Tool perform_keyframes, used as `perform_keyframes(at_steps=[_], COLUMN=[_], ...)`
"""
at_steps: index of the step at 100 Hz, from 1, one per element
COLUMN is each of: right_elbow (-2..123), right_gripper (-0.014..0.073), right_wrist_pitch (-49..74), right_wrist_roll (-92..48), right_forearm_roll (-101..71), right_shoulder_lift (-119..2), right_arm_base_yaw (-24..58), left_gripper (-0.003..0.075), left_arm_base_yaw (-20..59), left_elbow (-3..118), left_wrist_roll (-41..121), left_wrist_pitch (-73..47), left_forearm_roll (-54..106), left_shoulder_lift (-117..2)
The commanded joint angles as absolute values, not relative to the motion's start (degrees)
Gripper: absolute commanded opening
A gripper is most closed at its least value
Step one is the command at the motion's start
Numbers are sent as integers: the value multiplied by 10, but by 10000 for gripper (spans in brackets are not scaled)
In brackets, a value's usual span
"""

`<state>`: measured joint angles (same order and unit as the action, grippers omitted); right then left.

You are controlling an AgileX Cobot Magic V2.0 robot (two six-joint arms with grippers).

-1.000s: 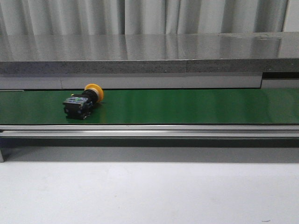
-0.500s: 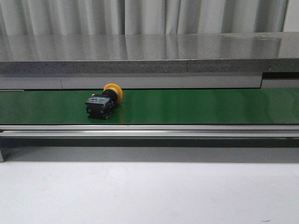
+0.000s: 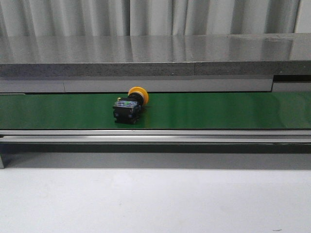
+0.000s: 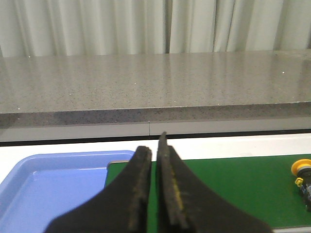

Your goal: Move button from left to right

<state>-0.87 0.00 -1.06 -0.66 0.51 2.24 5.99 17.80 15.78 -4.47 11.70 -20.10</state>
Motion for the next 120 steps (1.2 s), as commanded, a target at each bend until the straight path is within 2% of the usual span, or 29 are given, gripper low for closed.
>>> perform_keyframes(at_steps=[1,23,59,84,107,114,120], right_elbow=[47,193,425,499,501,501,501], right_gripper=[-68,-68,-68,-68,-63,-32,28], right_wrist_pitch=[-18,144,410,438,436,436,435], right_wrist_roll=[-13,-13,-13,-13,-13,-13,-13], right_forearm_roll=[-4,-4,-4,-8,-9,-12,-16], right_shoulder_lift=[3,-96,-375,-515,-571,-576,-576], right_arm_base_yaw=[21,21,21,21,21,21,21], left_gripper=[5,5,5,5,5,5,5], left_arm_base_yaw=[65,65,65,65,65,65,65], left_elbow=[194,194,194,194,194,194,194], left_wrist_roll=[157,157,157,157,157,157,157], left_wrist_pitch=[5,5,5,5,5,5,5], left_forearm_roll=[124,124,124,124,124,124,124], left_shoulder_lift=[-203,-203,-203,-203,-203,-203,-203])
